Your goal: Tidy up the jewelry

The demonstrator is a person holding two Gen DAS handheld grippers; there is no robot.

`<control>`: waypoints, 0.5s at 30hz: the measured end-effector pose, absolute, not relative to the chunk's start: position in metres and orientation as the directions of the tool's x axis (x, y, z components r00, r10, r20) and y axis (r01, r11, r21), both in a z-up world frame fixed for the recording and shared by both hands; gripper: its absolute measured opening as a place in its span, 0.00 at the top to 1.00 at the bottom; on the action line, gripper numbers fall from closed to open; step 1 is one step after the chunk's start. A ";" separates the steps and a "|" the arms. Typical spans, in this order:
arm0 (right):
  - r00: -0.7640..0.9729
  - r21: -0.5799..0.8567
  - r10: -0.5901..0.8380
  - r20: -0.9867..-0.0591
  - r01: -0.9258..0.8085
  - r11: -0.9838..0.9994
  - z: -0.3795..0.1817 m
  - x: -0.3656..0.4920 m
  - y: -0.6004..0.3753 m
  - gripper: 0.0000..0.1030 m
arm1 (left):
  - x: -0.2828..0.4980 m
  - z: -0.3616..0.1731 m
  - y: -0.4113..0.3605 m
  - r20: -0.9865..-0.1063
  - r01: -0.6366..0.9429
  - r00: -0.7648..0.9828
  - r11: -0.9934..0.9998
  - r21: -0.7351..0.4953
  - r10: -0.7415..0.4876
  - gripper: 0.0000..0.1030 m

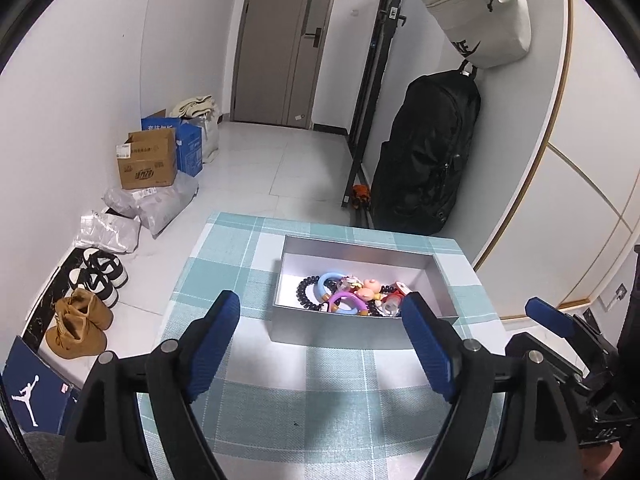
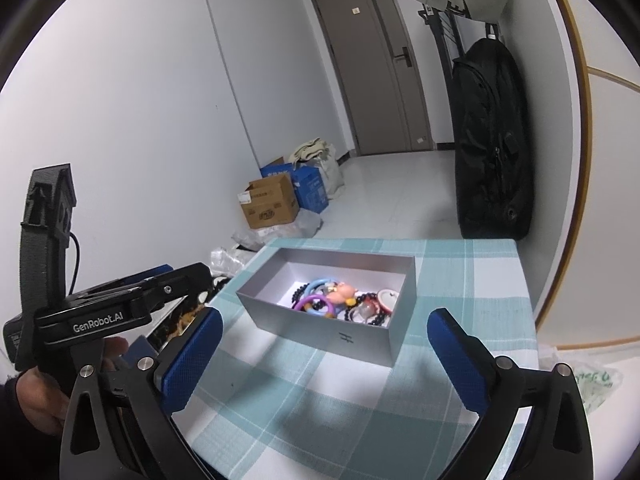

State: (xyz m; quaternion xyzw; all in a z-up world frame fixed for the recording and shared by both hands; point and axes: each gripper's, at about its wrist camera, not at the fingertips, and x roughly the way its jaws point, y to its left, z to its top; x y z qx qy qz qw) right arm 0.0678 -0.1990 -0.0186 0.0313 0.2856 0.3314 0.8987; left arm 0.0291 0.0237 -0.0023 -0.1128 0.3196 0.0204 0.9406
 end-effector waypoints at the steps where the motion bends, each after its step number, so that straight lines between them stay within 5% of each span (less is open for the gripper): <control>1: 0.618 0.247 0.614 -0.492 -0.577 0.779 -0.018 0.067 -0.199 0.00 | 0.029 -0.002 0.023 -0.605 -0.105 0.795 0.974 -0.199 -0.038 0.23; 15: 0.629 0.259 0.605 -0.489 -0.557 0.789 -0.019 0.065 -0.204 0.00 | 0.023 0.001 0.018 -0.597 -0.089 0.802 0.980 -0.175 -0.034 0.18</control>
